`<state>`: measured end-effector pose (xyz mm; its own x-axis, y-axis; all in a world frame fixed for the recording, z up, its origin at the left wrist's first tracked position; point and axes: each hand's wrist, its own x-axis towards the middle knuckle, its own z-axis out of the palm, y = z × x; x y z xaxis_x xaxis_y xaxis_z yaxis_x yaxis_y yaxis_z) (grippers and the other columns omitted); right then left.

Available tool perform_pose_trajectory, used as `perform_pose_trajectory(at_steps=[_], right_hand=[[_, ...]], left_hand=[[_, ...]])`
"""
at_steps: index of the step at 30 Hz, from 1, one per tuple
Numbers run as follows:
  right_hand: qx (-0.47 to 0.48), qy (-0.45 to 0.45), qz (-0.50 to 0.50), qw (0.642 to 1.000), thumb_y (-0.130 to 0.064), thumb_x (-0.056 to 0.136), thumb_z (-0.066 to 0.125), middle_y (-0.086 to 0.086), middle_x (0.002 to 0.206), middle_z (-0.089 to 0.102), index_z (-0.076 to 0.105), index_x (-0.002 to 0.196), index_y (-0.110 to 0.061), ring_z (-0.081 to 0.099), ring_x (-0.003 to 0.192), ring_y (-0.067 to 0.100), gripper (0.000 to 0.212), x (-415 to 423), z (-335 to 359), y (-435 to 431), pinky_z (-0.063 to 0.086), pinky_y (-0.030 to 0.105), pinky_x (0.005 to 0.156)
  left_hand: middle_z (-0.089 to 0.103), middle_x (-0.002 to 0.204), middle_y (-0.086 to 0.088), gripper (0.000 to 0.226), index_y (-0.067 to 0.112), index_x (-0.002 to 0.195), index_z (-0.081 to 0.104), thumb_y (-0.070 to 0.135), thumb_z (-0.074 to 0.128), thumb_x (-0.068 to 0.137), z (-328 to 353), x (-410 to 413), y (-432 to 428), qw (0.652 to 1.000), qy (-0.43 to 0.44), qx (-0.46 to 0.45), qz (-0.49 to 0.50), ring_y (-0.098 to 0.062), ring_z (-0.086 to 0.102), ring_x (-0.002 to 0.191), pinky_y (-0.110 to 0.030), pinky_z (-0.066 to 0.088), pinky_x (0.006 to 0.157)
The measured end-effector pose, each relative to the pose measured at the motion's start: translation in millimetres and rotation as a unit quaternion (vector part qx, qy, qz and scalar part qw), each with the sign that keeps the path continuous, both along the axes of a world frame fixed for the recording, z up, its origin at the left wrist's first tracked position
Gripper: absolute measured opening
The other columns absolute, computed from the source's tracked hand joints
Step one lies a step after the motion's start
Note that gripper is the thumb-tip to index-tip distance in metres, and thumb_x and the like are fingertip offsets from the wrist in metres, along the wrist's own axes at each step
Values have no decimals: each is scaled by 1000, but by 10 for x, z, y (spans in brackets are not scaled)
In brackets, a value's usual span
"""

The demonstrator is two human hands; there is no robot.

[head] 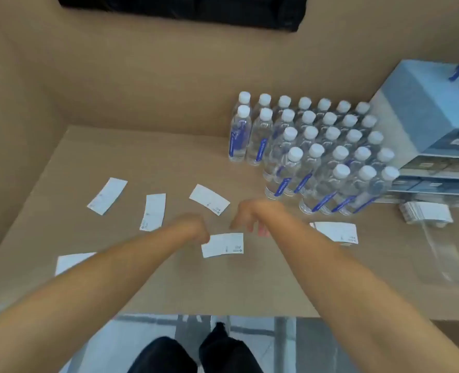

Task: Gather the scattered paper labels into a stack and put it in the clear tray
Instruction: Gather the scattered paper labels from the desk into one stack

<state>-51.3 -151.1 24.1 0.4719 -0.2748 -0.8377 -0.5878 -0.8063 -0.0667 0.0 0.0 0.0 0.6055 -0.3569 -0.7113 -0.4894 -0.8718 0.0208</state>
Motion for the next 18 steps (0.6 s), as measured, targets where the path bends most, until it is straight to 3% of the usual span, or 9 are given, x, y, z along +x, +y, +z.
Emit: perform_pose_trajectory(at_steps=[5,8,12,15,18], right_hand=[[2,-15,-18,1000,-37,79,62,3,72,62,56,72,-16,58,52,18,23,134,-448,-70,43,23,46],[14,-37,-27,999,-34,80,59,4,67,56,49,71,-17,54,48,18,22,212,-599,-110,38,21,43],[23,-77,-56,995,-26,78,58,0,69,57,47,69,-20,54,50,15,15,265,-785,-141,36,20,42],[16,-157,-107,982,-33,78,69,3,92,60,51,87,-16,61,77,22,26,365,-897,-155,41,26,57],[6,-245,-162,956,-36,73,79,9,123,51,47,121,-10,57,110,29,64,422,-1024,-69,48,34,81]], left_hand=[[52,69,1,16,14,71,53,19,56,86,-323,127,-33,998,30,-11,52,-21,57,69,-23,36,46],[49,73,2,9,14,89,58,22,55,90,-353,272,-65,998,22,-28,60,-18,55,69,-23,36,47],[61,93,-3,10,13,92,59,19,52,89,-446,455,-60,996,-8,-54,73,-22,57,76,-23,33,46],[62,112,-11,21,9,106,60,14,48,90,-546,606,-72,982,-42,-139,124,-30,62,93,-27,41,56],[46,133,-11,48,16,139,41,9,51,92,-640,715,-118,954,-50,-240,174,-31,53,115,-33,45,78]])
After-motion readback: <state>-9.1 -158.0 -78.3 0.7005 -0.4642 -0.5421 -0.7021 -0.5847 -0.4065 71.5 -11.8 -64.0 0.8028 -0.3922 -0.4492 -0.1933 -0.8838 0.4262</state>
